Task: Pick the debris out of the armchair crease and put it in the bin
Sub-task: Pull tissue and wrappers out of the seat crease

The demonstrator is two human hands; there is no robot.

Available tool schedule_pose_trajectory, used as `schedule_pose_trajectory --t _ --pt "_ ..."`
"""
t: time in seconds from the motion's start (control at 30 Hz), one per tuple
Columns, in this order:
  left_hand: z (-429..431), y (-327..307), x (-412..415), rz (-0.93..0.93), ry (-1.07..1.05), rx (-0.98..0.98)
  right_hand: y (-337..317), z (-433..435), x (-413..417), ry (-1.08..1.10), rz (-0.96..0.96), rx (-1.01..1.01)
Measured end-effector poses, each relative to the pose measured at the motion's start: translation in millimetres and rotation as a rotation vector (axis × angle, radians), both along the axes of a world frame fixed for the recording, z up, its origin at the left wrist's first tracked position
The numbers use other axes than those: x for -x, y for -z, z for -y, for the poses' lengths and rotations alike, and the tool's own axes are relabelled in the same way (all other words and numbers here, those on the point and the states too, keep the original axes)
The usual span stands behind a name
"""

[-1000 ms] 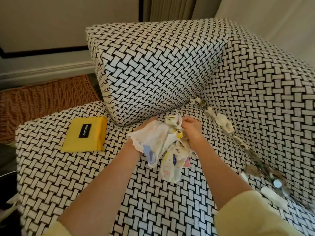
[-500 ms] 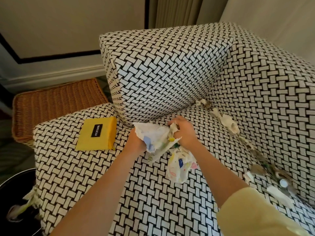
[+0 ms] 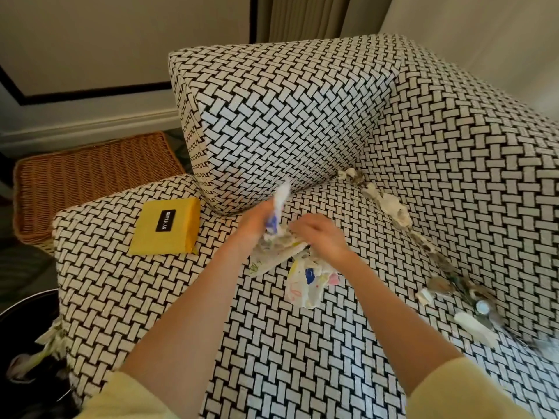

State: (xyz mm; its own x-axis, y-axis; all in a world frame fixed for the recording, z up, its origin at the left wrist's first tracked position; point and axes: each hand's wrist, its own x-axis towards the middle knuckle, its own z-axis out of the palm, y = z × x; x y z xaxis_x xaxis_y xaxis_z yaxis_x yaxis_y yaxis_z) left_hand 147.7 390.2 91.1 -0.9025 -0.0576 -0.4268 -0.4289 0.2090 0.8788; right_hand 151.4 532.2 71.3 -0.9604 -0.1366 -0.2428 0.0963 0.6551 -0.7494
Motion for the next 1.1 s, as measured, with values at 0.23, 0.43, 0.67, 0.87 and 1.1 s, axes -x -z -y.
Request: schedule_pose_trajectory --t 0.23,0.43,0.67,0.87,1.1 --pt "-9.4 24.6 -11.7 -0.219 0.224 0.345 43.8 10.8 -28.8 -0.015 -0.449 -0.216" --pt "-12.0 20.5 -16.1 -0.314 0.151 0.235 27.5 15.0 -28.3 0.179 -0.45 -0.009" --pt "-22.2 21.7 -15.8 -0.276 0.15 0.178 4.6 15.6 -7.0 0.58 -0.232 0.325" --pt "-19.2 32.7 -2.6 -0.358 0.293 0.64 -7.9 11.7 -13.3 0.662 -0.137 0.434" --pt "-32.0 36.1 1.1 -0.365 0.498 0.622 5.8 8.1 -34.3 0.814 -0.176 0.366"
